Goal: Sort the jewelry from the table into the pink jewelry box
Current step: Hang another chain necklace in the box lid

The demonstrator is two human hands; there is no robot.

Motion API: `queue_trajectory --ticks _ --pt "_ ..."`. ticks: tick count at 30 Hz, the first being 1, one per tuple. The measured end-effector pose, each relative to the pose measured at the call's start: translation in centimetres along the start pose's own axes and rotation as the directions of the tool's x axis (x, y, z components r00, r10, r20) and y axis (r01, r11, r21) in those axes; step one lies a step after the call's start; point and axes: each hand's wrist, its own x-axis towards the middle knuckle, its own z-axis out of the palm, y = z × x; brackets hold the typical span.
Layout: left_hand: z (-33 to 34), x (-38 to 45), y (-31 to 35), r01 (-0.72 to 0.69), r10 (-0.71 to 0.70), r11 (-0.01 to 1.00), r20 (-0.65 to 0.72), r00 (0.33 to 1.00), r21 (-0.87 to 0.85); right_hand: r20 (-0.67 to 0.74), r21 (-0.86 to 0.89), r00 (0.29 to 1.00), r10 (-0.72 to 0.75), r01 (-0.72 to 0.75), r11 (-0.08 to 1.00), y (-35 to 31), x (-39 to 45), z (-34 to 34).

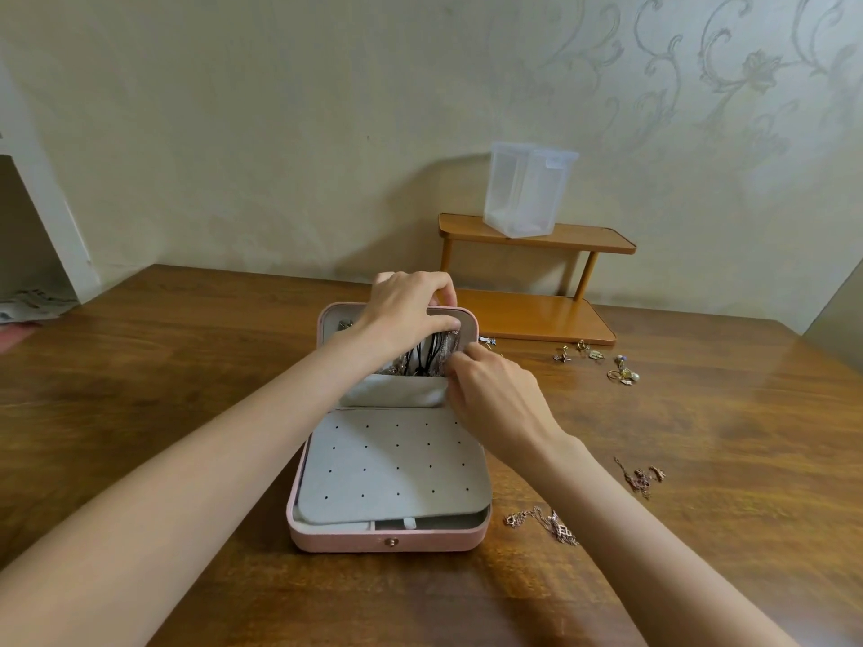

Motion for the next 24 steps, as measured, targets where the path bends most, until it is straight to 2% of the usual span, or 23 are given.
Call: queue_trajectory --ticks 3,6,11,16,19,24 --pt "-0.3 0.1 -0.2 0.016 -0.016 1.0 0.005 1.0 -0.001 -0.132 0.078 0.991 -0.037 0.047 0.996 0.0 0.2 -0.1" --pt "-0.8 0.3 -0.3 0.029 -0.029 1.0 0.033 0.999 -0.001 -0.085 0.035 0.992 -0.095 0.099 0.995 0.0 0.6 0.9" --pt "-0.6 0.9 -0.3 0.038 -0.039 0.999 0.188 0.981 0.01 0.052 0.21 0.999 -0.01 -0.002 0.978 1.3 1.6 -0.2" --pt "-0.9 2.1 -0.4 0.109 -0.079 0.992 0.381 0.921 -0.058 -0.013 0.416 0.985 0.172 -0.151 0.897 3.7 2.1 -2.0" --pt "-0.3 2.9 -1.1 0.129 -0.092 0.99 0.451 0.888 -0.052 0.015 0.431 0.972 0.236 -0.219 0.875 4.7 2.6 -2.2" --pt "2.5 2.7 -2.5 0.139 -0.136 0.99 0.535 0.834 0.035 0.123 0.403 0.96 0.251 -0.28 0.872 5.9 2.6 -1.0"
